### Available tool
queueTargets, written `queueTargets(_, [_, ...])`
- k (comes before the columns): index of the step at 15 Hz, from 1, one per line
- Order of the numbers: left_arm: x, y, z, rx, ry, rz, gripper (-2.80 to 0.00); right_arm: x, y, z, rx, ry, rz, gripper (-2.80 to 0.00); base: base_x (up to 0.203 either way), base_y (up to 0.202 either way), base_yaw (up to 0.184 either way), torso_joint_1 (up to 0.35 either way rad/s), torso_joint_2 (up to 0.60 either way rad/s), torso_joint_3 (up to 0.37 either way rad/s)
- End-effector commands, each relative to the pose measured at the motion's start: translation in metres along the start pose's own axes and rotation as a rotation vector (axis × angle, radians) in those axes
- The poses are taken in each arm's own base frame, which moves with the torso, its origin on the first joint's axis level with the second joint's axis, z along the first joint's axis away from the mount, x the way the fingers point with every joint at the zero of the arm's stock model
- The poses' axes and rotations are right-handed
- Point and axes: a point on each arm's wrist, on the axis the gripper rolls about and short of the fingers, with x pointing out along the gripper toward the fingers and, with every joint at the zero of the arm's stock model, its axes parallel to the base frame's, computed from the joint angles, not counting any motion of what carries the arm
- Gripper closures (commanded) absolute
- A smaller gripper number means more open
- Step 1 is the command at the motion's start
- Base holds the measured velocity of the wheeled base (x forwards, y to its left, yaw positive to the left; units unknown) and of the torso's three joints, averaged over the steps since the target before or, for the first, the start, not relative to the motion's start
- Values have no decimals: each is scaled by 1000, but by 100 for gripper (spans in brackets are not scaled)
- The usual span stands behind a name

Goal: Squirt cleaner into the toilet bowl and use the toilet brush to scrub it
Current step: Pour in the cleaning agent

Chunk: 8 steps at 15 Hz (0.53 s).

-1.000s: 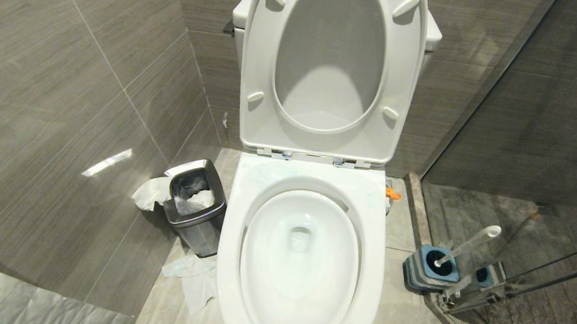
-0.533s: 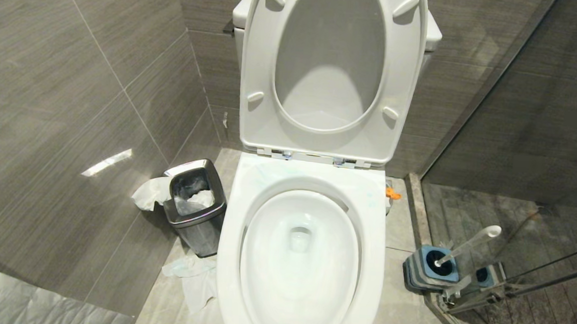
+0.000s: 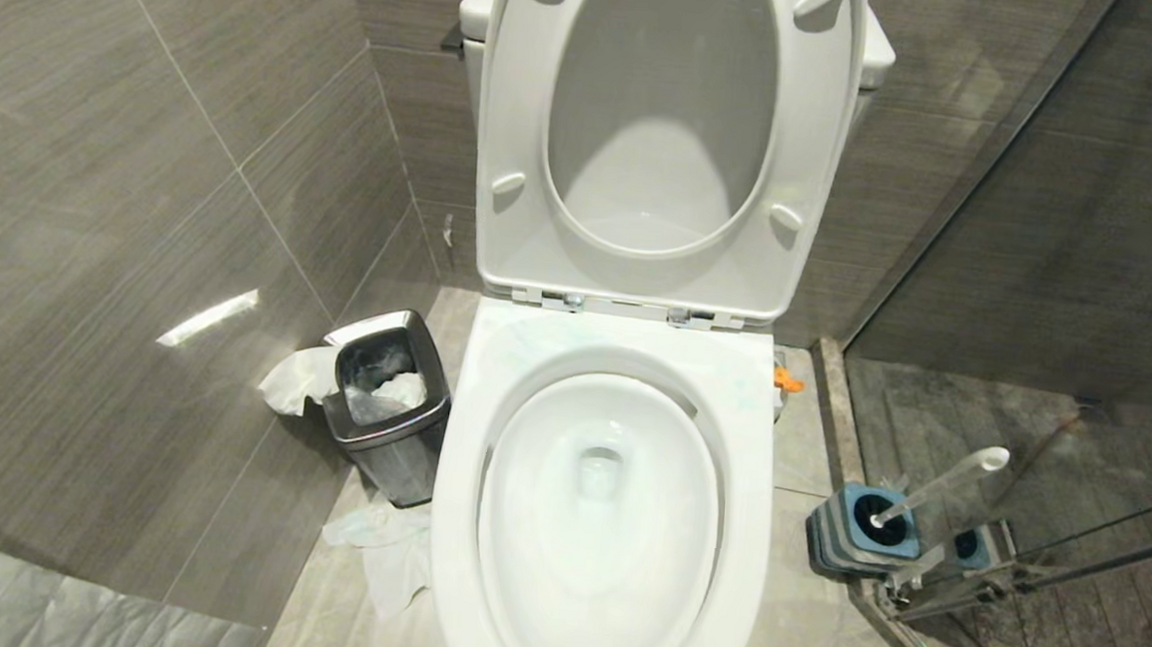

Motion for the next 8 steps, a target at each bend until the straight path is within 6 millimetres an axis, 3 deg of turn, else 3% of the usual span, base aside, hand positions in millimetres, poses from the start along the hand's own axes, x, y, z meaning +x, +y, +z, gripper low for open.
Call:
queueTargets(1, [0,0,0,-1,1,0,0,2,0,0,0,17,-1,0,0,0,0,6,3,-167])
queueTargets(8, [0,0,0,-1,0,0,0,11,1,-2,2,76,19,0,0,0,0,2,2,-197])
